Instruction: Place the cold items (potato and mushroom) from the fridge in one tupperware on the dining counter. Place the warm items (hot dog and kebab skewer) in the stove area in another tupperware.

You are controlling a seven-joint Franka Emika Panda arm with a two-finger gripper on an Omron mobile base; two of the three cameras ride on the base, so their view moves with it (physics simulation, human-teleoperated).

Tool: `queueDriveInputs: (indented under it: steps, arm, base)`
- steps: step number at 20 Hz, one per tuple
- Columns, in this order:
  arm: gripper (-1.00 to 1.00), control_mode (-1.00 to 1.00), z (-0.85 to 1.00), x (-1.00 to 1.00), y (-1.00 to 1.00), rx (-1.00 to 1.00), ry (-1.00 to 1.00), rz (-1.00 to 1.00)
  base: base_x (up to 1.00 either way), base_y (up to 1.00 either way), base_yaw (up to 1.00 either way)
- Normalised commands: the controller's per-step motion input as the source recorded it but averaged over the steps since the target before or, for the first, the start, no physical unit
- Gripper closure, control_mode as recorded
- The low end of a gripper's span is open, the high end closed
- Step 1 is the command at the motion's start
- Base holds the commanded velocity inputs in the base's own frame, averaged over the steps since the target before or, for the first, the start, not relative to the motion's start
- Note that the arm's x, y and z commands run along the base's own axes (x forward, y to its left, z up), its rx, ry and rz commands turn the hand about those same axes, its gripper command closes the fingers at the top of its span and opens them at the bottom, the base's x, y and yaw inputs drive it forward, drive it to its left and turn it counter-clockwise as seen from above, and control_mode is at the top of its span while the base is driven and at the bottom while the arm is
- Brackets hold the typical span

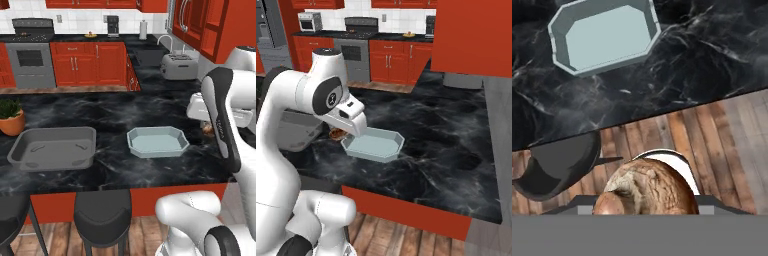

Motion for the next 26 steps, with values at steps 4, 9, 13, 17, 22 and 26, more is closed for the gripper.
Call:
queueDriveInputs:
  steps: [4, 9, 13, 17, 22, 26]
  arm:
    - [1.0, -1.0, -0.81, 0.56, 0.13, -0.07, -0.04, 0.0]
    - [1.0, -1.0, -0.62, 0.61, -0.01, 0.01, -0.11, 0.0]
    - [1.0, -1.0, -0.42, 0.73, -0.17, 0.08, -0.01, 0.0]
    - [1.0, -1.0, -0.44, 0.75, -0.19, 0.06, 0.02, 0.02]
    - [1.0, -1.0, -0.33, 0.83, -0.08, 0.0, 0.13, 0.1]
    - [1.0, -1.0, -0.35, 0.73, -0.07, 0.0, 0.15, 0.11]
  base:
    - [0.0, 0.0, 0.0]
    - [0.0, 0.0, 0.0]
    - [0.0, 0.0, 0.0]
    - [0.0, 0.0, 0.0]
    - [0.0, 0.0, 0.0]
    - [0.0, 0.0, 0.0]
